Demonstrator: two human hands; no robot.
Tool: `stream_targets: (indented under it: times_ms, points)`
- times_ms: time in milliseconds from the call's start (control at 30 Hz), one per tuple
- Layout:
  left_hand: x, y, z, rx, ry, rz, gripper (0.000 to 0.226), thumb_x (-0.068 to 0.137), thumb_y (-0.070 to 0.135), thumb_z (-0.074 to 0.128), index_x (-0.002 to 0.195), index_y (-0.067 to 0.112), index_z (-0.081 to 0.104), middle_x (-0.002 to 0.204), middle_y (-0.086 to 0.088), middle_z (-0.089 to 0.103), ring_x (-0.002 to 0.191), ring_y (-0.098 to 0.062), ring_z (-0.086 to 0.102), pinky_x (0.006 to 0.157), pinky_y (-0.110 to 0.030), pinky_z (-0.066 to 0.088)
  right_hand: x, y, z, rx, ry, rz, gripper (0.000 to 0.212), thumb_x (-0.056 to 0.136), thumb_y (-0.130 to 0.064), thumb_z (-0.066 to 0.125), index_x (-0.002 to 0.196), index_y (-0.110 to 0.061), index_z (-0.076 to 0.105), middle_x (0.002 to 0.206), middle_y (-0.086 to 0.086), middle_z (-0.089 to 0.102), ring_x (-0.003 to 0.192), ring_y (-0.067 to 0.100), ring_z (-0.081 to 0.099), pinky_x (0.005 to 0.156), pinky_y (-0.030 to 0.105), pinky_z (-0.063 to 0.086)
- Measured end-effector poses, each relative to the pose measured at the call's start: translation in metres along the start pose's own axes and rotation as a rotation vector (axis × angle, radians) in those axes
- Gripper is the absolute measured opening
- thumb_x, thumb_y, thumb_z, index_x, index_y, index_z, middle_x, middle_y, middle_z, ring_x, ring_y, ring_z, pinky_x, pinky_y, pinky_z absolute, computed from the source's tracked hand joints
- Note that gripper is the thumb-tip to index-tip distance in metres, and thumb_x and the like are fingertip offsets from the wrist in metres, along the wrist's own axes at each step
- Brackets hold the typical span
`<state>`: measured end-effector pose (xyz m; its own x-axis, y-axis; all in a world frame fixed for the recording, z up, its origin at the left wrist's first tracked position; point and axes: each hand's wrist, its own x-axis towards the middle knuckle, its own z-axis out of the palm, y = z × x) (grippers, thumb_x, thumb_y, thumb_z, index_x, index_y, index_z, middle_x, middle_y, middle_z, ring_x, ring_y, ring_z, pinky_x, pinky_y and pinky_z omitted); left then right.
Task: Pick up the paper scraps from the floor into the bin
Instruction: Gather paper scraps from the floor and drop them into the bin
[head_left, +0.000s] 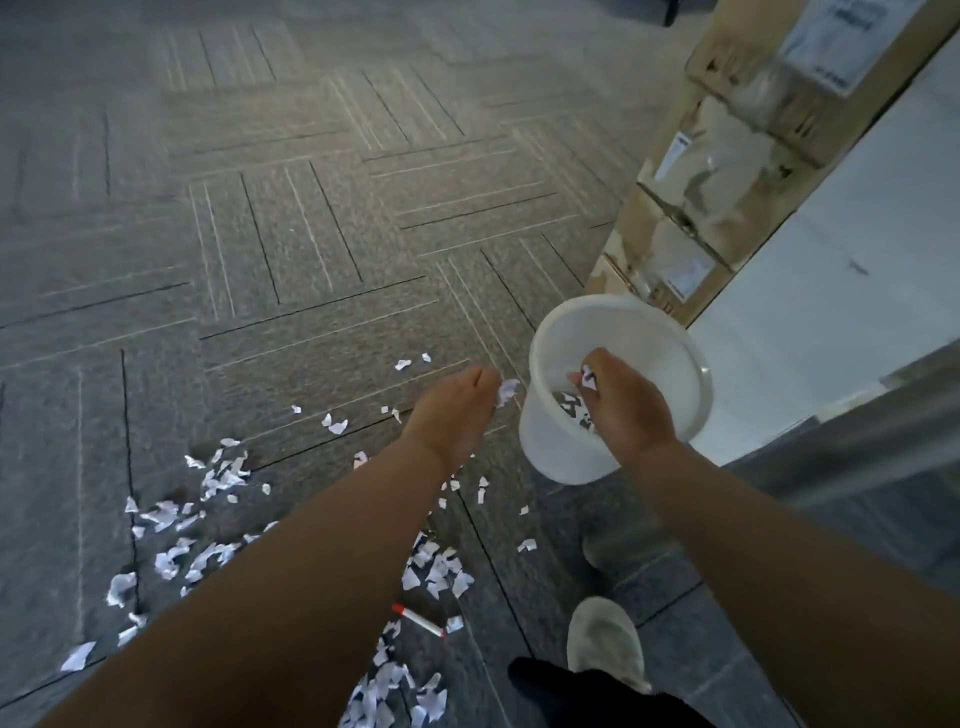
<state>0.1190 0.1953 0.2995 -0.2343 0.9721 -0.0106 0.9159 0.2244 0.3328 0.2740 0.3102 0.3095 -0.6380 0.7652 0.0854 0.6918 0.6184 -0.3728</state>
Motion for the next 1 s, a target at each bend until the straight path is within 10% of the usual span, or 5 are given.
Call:
stream_targets:
  times_ms: [467, 667, 1000]
  points:
    - [0.152, 0.062, 0.092, -0.213, -0.200, 0.192, 0.039, 0.092, 0.014, 0.049, 0.129, 0.005, 0.040, 0.128, -0.019, 0.045, 0.112, -0.034, 0.048, 0.087, -0.044, 0.042, 0.046, 0.109, 0.017, 0.027, 0.103, 0.314, 0.029, 0.093, -0.028, 0.052, 0.113, -0.008, 0.053, 0.110, 0.014, 0.061, 0.095, 0.029, 0.057, 0.082, 0.041, 0.049]
    - [0.137, 0.046, 0.097, 0.012, -0.443, 0.333, 0.066, 0.096, 0.016, 0.040, 0.147, 0.021, 0.000, 0.156, -0.004, 0.009, 0.143, -0.021, 0.004, 0.116, -0.047, 0.014, 0.030, 0.123, 0.027, 0.015, -0.172, 0.297, 0.064, 0.088, -0.020, 0.060, 0.142, -0.016, 0.027, 0.146, 0.008, 0.035, 0.132, 0.027, 0.033, 0.106, 0.048, 0.034]
    - [0.130, 0.048, 0.097, 0.333, -0.416, 0.420, 0.057, 0.098, 0.024, 0.033, 0.147, 0.024, 0.006, 0.157, 0.002, -0.004, 0.142, -0.016, -0.011, 0.102, -0.054, -0.022, 0.012, 0.118, 0.026, -0.080, -0.158, 0.216, 0.064, 0.087, -0.020, 0.060, 0.142, -0.015, 0.026, 0.143, 0.007, 0.038, 0.122, 0.027, 0.040, 0.101, 0.042, 0.038]
